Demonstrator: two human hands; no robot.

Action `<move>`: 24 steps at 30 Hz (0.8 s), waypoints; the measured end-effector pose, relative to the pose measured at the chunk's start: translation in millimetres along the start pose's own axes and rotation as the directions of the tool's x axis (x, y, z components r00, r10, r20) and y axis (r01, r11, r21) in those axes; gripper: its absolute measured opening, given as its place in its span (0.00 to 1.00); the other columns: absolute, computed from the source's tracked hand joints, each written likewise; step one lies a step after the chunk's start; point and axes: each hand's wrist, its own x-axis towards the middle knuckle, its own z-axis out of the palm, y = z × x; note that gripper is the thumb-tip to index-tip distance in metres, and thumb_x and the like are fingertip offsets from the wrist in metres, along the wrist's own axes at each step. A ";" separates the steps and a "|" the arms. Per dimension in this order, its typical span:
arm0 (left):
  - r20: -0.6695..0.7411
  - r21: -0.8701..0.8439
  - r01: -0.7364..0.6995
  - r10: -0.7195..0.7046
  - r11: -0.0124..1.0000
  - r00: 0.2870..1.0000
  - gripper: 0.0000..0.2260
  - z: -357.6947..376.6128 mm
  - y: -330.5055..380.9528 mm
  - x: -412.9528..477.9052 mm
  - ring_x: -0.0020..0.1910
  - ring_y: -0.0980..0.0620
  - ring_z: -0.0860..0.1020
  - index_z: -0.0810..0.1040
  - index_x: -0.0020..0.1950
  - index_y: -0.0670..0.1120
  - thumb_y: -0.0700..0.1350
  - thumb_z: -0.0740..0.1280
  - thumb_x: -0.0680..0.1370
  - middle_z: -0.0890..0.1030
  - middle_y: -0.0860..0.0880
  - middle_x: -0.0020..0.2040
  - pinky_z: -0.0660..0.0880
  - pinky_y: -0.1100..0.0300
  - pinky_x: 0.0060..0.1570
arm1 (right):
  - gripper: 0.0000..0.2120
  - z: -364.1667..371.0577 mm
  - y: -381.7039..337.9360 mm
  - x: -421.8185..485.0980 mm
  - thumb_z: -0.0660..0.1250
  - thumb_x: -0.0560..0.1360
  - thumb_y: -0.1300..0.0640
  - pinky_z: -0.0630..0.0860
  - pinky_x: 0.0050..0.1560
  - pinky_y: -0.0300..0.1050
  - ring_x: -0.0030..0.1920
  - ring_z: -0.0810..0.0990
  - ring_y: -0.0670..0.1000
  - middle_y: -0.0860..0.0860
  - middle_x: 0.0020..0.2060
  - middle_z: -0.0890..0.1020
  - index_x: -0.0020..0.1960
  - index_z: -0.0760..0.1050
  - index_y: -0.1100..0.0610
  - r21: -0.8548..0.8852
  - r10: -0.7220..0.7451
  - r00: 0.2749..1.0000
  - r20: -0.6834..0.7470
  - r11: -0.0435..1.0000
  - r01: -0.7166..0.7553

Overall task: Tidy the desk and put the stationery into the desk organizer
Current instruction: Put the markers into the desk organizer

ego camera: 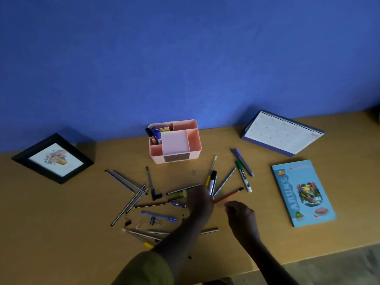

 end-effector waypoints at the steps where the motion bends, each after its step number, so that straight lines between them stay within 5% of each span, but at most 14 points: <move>1: -0.006 -0.009 0.014 -0.014 1.000 1.000 0.11 1.2 0.2 1.2 0.52 0.49 0.86 0.85 0.56 0.47 0.51 0.75 0.79 0.87 0.48 0.50 0.82 0.56 0.45 | 0.09 -1.8 2.3 -1.2 0.71 0.79 0.67 0.83 0.37 0.51 0.39 0.83 0.46 0.45 0.41 0.84 0.51 0.84 0.53 0.002 -0.006 1.000 0.006 1.000 0.006; 5: 0.023 -0.095 0.062 -0.060 0.994 0.998 0.10 4.4 0.8 6.3 0.42 0.52 0.87 0.87 0.49 0.45 0.50 0.78 0.75 0.88 0.48 0.43 0.73 0.64 0.30 | 0.10 -7.3 3.9 -1.0 0.73 0.79 0.66 0.83 0.40 0.44 0.42 0.83 0.41 0.43 0.46 0.85 0.54 0.84 0.53 -0.006 -0.038 0.999 0.004 0.999 0.038; 9: 0.056 -0.146 0.111 -0.104 0.983 0.993 0.07 4.9 -2.8 13.3 0.36 0.51 0.86 0.86 0.42 0.42 0.46 0.78 0.72 0.87 0.46 0.38 0.69 0.63 0.26 | 0.10 -11.3 -2.0 6.2 0.73 0.79 0.65 0.84 0.41 0.43 0.43 0.83 0.39 0.41 0.47 0.85 0.54 0.84 0.52 0.006 -0.028 1.000 0.014 1.000 0.028; 15: 0.060 -0.235 0.053 -0.040 0.970 0.997 0.18 -7.3 0.4 4.3 0.23 0.60 0.68 0.70 0.28 0.50 0.43 0.75 0.72 0.71 0.55 0.25 0.65 0.63 0.26 | 0.10 -21.5 -20.0 23.5 0.72 0.79 0.67 0.83 0.38 0.42 0.41 0.84 0.40 0.40 0.43 0.84 0.52 0.85 0.53 0.065 -0.087 0.996 -0.013 0.994 0.088; 20: -0.016 -0.303 -0.086 0.085 0.949 0.996 0.09 -12.3 -8.6 -7.6 0.27 0.58 0.80 0.84 0.35 0.47 0.48 0.76 0.74 0.81 0.52 0.29 0.76 0.63 0.31 | 0.08 -30.1 -32.2 49.5 0.75 0.79 0.61 0.85 0.41 0.48 0.44 0.86 0.43 0.45 0.45 0.86 0.58 0.83 0.56 0.170 -0.066 0.997 -0.030 0.983 0.070; 24: -0.129 -0.350 -0.200 0.164 0.915 0.978 0.07 -26.0 -12.2 -21.9 0.31 0.60 0.81 0.85 0.43 0.49 0.52 0.74 0.76 0.83 0.55 0.34 0.78 0.64 0.32 | 0.22 -41.8 -63.5 72.8 0.76 0.78 0.48 0.86 0.45 0.47 0.50 0.86 0.44 0.43 0.51 0.86 0.69 0.77 0.52 0.248 -0.008 0.999 0.037 0.969 -0.002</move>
